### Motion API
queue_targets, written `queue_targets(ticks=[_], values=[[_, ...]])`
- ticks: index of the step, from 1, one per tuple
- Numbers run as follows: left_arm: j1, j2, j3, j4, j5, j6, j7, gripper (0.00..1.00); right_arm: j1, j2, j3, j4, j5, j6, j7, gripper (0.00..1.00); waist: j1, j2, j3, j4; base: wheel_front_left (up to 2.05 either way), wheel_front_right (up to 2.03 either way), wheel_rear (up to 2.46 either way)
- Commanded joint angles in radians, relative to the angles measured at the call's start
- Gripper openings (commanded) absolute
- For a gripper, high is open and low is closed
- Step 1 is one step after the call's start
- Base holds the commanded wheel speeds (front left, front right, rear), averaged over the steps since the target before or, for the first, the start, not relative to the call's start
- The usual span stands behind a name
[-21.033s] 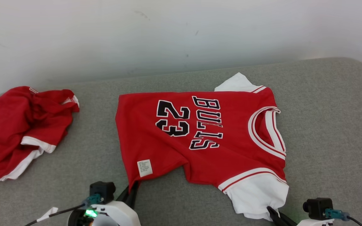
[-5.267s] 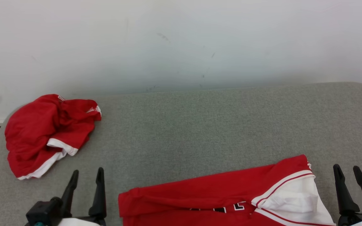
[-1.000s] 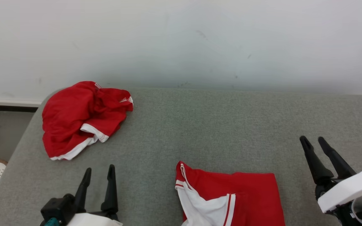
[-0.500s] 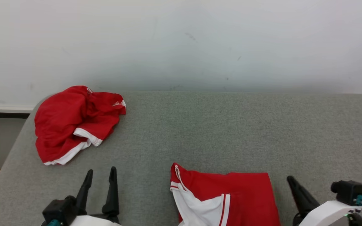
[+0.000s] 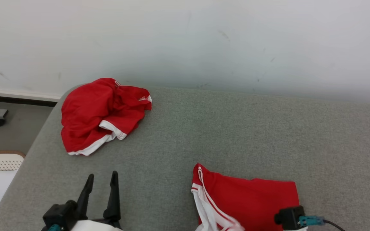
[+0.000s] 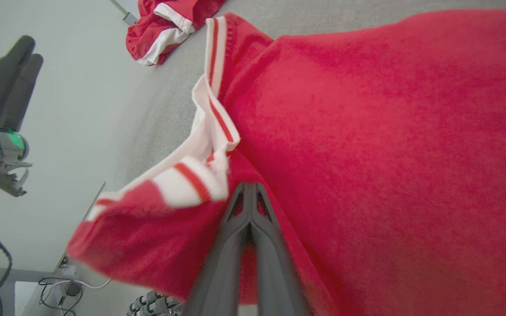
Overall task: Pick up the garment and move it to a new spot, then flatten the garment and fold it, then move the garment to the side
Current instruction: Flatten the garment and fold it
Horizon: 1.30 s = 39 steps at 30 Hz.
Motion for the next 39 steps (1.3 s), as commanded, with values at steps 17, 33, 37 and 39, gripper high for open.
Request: queue_targets(ticks=[17,33,37,39], values=[[0.012,0.004,0.026,-0.028,-0.004,0.002,0.000,1.00,-0.074,-0.147,0.058,-0.166,0.038,-0.002,-0.182,0.21,0.0000,0.0000,-0.020,-0.060,0.00,0.00,0.00],[0.024,0.004,0.053,-0.085,0.011,0.008,0.000,1.00,-0.085,-0.161,-0.212,-0.106,-0.212,-0.002,-0.492,1.00,0.0000,0.0000,-0.016,-0.200,0.00,0.00,0.00],[0.029,0.004,0.071,-0.097,0.016,0.012,0.000,1.00,-0.051,-0.124,-0.291,-0.091,-0.288,-0.002,-0.517,1.00,0.0000,0.0000,-0.013,-0.227,0.00,0.00,0.00],[0.035,0.003,0.077,-0.100,0.019,0.012,0.000,1.00,-0.026,-0.104,-0.323,-0.080,-0.323,-0.002,-0.520,1.00,0.0000,0.0000,-0.012,-0.235,0.00,0.00,0.00]])
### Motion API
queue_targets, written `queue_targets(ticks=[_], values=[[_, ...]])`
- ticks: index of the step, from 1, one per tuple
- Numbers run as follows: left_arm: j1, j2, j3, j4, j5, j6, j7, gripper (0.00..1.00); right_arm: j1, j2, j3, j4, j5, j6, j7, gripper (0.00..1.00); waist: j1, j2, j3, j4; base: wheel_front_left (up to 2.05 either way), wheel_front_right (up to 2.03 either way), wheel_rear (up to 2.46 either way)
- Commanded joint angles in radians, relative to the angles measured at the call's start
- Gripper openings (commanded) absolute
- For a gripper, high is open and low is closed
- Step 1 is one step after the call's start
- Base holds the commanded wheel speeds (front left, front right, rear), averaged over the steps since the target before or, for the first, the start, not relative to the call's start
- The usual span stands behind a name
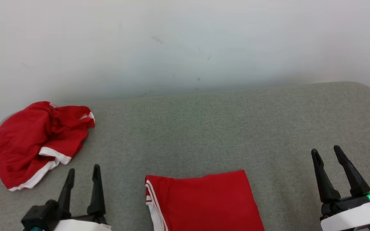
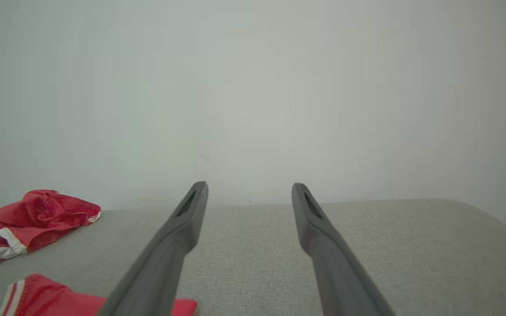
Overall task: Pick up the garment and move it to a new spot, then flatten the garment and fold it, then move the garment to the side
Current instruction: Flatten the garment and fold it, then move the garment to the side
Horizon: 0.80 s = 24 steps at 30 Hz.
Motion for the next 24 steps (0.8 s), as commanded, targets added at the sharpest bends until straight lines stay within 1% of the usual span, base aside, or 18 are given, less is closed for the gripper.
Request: queue_targets(ticks=[1,10,14,19,22,24], values=[[0.014,0.004,0.011,-0.005,0.011,0.000,0.000,1.00,0.033,0.020,-0.025,0.008,-0.029,-0.002,-0.006,1.00,0.0000,0.0000,0.002,-0.009,0.00,0.00,0.00],[0.036,0.004,0.016,-0.017,0.029,0.016,0.000,1.00,0.076,0.066,-0.074,-0.040,-0.078,-0.002,-0.008,1.00,0.0000,0.0000,0.009,-0.019,0.00,0.00,0.00],[0.033,0.004,0.009,-0.015,0.031,0.015,0.000,1.00,0.078,0.068,-0.073,-0.049,-0.086,-0.002,-0.008,1.00,0.0000,0.0000,0.009,-0.010,0.00,0.00,0.00],[0.020,0.004,0.008,-0.008,0.037,0.007,0.000,1.00,0.070,0.069,-0.068,-0.035,-0.089,-0.002,-0.008,1.00,0.0000,0.0000,0.010,0.003,0.00,0.00,0.00],[0.017,0.004,0.003,-0.006,0.037,0.002,0.000,1.00,0.062,0.071,-0.048,-0.002,-0.065,-0.002,-0.006,1.00,0.0000,0.0000,0.013,0.011,0.00,0.00,0.00],[0.017,0.004,0.000,-0.005,0.037,0.000,0.000,1.00,0.050,0.075,-0.029,0.029,-0.039,-0.002,0.018,1.00,0.0000,0.0000,0.016,0.017,0.00,0.00,0.00]])
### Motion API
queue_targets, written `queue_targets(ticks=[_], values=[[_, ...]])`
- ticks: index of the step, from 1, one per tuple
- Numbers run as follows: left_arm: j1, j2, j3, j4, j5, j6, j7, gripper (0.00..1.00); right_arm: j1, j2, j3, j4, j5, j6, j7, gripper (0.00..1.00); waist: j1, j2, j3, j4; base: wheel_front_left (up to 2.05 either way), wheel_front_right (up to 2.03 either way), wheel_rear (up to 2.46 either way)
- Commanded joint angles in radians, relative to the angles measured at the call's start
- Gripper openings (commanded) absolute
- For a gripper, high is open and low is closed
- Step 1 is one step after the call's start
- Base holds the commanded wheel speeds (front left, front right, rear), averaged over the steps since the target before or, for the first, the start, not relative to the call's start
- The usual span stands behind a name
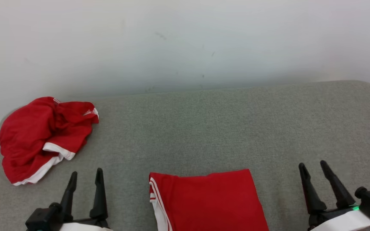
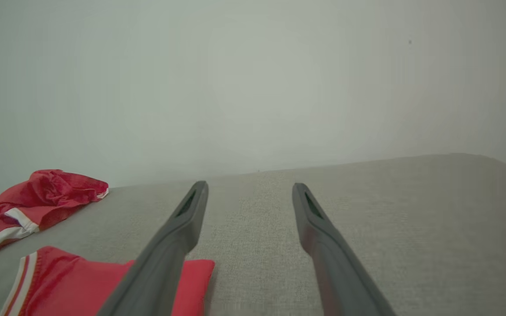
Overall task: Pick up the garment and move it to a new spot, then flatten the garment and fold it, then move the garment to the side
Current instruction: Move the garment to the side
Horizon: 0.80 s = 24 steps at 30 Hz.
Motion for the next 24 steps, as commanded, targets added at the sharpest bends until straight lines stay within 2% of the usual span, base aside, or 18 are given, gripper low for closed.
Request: queue_targets(ticks=[1,10,14,24], values=[[-0.007,0.004,0.000,0.004,0.011,-0.003,0.000,1.00,-0.022,0.000,0.018,0.018,0.015,-0.002,0.018,1.00,0.0000,0.0000,0.006,0.007,0.00,0.00,0.00],[-0.035,0.004,-0.019,0.015,0.013,-0.015,0.000,1.00,-0.108,0.017,0.125,0.160,0.121,-0.002,0.232,1.00,0.0000,0.0000,0.036,0.071,0.00,0.00,0.00],[-0.039,0.004,-0.027,0.019,0.006,-0.017,0.000,1.00,-0.125,0.014,0.171,0.208,0.158,-0.002,0.361,1.00,0.0000,0.0000,0.044,0.104,0.00,0.00,0.00],[-0.039,0.004,-0.036,0.020,-0.001,-0.011,0.000,1.00,-0.101,0.040,0.176,0.330,0.222,-0.002,0.641,1.00,0.0000,0.0000,0.055,0.158,0.00,0.00,0.00]])
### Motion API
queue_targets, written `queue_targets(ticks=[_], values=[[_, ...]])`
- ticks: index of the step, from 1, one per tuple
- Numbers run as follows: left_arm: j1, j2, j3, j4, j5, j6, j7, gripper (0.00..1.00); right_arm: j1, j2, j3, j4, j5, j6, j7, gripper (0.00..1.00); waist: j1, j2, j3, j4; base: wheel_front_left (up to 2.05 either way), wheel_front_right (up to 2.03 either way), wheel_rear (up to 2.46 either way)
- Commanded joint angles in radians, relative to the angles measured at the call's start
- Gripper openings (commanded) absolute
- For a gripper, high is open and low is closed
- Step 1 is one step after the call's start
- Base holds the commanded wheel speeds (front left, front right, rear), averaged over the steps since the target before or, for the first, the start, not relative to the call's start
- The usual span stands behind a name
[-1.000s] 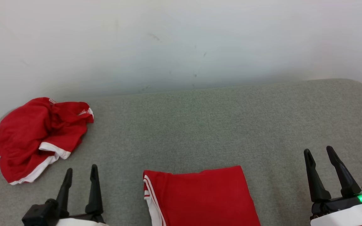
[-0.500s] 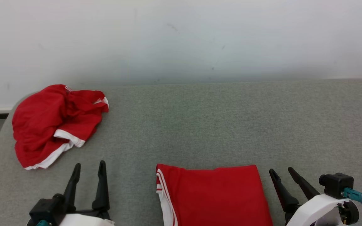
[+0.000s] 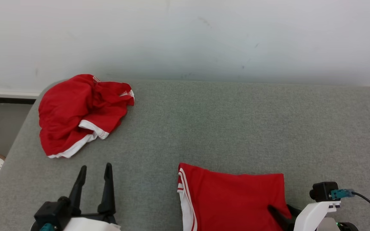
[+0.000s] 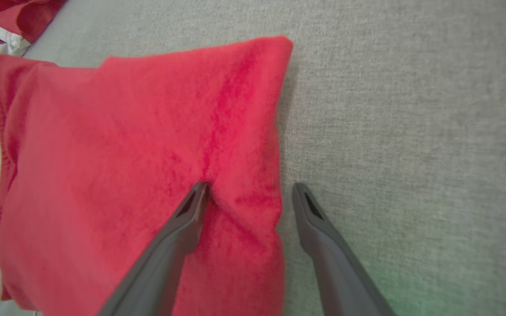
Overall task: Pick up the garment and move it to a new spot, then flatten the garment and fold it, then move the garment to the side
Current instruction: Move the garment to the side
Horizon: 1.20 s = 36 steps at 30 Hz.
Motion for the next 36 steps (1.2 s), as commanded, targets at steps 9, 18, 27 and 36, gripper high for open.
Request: queue_targets(ticks=[9,18,27,36], values=[[0.000,0.003,0.007,-0.004,0.005,0.006,0.000,1.00,0.000,0.001,-0.004,-0.012,0.000,-0.002,0.008,0.00,0.0000,0.0000,-0.002,0.001,0.00,0.00,0.00],[-0.023,0.003,-0.022,-0.014,0.016,-0.011,0.000,1.00,-0.083,-0.041,-0.035,-0.052,-0.035,-0.002,-0.076,0.00,0.0000,0.0000,-0.016,-0.065,0.00,0.00,0.00],[-0.077,0.004,-0.093,0.003,0.026,-0.024,0.000,1.00,-0.155,-0.055,-0.107,-0.036,-0.072,-0.002,-0.156,0.00,0.0000,0.0000,-0.003,-0.190,0.00,0.00,0.00],[-0.111,0.004,-0.152,0.020,0.038,-0.035,0.000,1.00,-0.162,-0.056,-0.144,-0.031,-0.058,-0.002,-0.196,0.00,0.0000,0.0000,0.024,-0.342,0.00,0.00,0.00]])
